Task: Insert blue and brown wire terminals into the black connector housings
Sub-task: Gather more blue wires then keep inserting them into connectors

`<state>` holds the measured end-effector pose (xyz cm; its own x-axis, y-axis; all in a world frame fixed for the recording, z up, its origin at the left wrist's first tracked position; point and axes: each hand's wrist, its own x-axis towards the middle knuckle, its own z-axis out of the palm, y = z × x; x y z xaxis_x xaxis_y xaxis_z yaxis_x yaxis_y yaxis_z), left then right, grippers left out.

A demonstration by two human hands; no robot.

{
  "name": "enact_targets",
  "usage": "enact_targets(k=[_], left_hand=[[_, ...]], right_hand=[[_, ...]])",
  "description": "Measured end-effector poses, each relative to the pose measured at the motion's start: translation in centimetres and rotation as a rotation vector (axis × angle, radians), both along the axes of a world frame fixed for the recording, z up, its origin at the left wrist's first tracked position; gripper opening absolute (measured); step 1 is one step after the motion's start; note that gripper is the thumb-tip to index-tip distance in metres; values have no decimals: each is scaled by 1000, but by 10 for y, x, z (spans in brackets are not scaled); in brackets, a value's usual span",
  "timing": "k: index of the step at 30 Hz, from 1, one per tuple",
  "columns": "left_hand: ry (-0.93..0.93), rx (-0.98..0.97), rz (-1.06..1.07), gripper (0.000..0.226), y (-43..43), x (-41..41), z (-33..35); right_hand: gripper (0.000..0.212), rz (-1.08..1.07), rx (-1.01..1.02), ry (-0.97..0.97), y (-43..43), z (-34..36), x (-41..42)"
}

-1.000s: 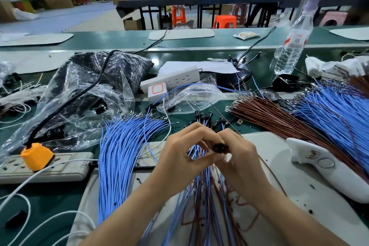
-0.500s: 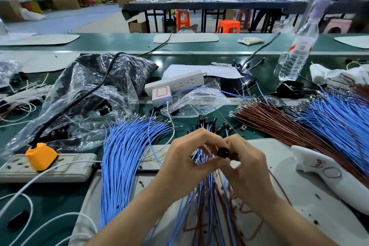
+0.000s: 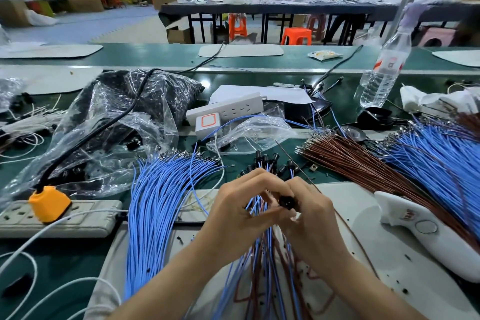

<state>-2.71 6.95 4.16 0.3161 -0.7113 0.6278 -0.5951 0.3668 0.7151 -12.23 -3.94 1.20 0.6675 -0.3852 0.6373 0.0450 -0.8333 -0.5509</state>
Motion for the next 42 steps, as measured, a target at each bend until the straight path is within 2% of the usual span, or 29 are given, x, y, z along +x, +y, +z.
enact_targets(k=[5, 7, 9, 11, 14, 16, 18, 22, 27, 29, 33, 42], left_hand=[[105, 81, -32, 17, 2, 0, 1], [170, 109, -35, 20, 2, -1, -3], [243, 101, 22, 23, -1, 1, -6], [340, 67, 88, 23, -2, 7, -7], [415, 9, 184, 17, -3, 17, -5], [425, -2, 258, 21, -3, 20, -5], [440, -4, 321, 18, -3, 23, -7], [445, 32, 394, 12, -4, 26, -10], [430, 48, 418, 12, -5, 29, -5], [460, 53, 421, 12, -5, 29, -6], [500, 28, 426, 13, -3, 32, -8], [524, 5, 326, 12, -1, 33, -9]], right_hand=[[10, -15, 50, 48, 0, -1, 0], [20, 18, 88, 36, 1, -1, -3], [23, 44, 152, 35, 1, 1, -4], [10, 25, 188, 47, -1, 2, -5], [26, -86, 205, 45, -10, 8, -7], [27, -104, 274, 85, -18, 16, -6], [25, -91, 260, 157, -25, 24, 4], [18, -59, 97, 335, -51, 46, 60], [25, -102, -60, 770, -76, 40, 147], [25, -113, -99, 871, -74, 34, 168], [32, -123, -212, 804, -74, 25, 189], [16, -195, -229, 687, -69, 22, 191]])
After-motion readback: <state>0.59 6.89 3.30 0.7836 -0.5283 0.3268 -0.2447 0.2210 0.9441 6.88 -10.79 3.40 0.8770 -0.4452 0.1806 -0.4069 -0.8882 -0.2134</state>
